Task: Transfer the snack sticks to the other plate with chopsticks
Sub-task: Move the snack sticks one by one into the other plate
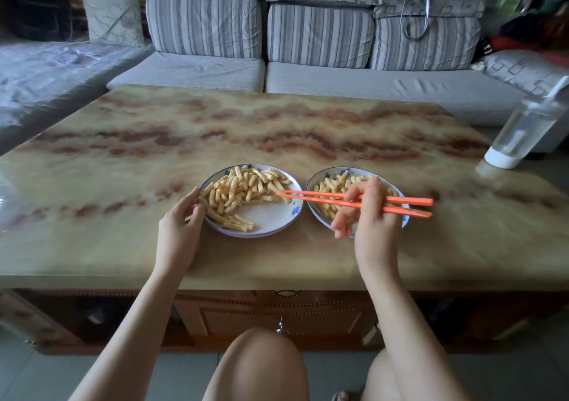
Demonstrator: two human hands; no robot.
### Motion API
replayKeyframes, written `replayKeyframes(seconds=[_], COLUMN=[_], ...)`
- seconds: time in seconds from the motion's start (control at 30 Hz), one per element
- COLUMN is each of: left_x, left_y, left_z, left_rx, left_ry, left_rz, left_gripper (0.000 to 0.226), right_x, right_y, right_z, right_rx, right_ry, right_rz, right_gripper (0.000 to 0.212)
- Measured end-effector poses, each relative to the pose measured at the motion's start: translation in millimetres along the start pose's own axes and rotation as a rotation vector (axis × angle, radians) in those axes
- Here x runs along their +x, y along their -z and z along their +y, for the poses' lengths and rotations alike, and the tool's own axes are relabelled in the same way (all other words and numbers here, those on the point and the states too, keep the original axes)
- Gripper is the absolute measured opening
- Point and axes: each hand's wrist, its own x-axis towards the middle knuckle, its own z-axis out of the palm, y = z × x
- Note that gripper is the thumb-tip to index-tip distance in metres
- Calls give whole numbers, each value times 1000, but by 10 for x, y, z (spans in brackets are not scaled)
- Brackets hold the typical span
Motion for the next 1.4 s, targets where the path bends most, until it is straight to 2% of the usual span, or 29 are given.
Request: replayKeyframes(seconds=[0.27, 0.5, 0.6, 0.83, 1.0, 1.2, 1.4], left_x=[2, 7, 5, 1, 10, 9, 5], left_y=[-1, 1, -2, -9, -11, -11, -9], left_z=[-6, -20, -21, -15, -22, -20, -19], left_rx=[4, 5, 3, 0, 0, 0, -6], left_ry=[-4, -11, -8, -8, -10, -13, -7], left_rz=[1, -4, -3, 5, 10, 12, 11], left_gripper=[39, 38, 38, 39, 39, 39, 38], right_x=[185, 182, 132, 1, -69, -107, -92], right_y=[307, 357, 309, 69, -71, -134, -109], right_z=[-60, -53, -91, -74, -12, 14, 30], right_rx=[3, -60, -6, 0, -9, -35, -23], right_ry=[69, 118, 129, -3, -44, -79, -42], right_rz=[303, 347, 277, -133, -293, -321, -195], right_gripper=[40, 39, 38, 45, 45, 42, 45])
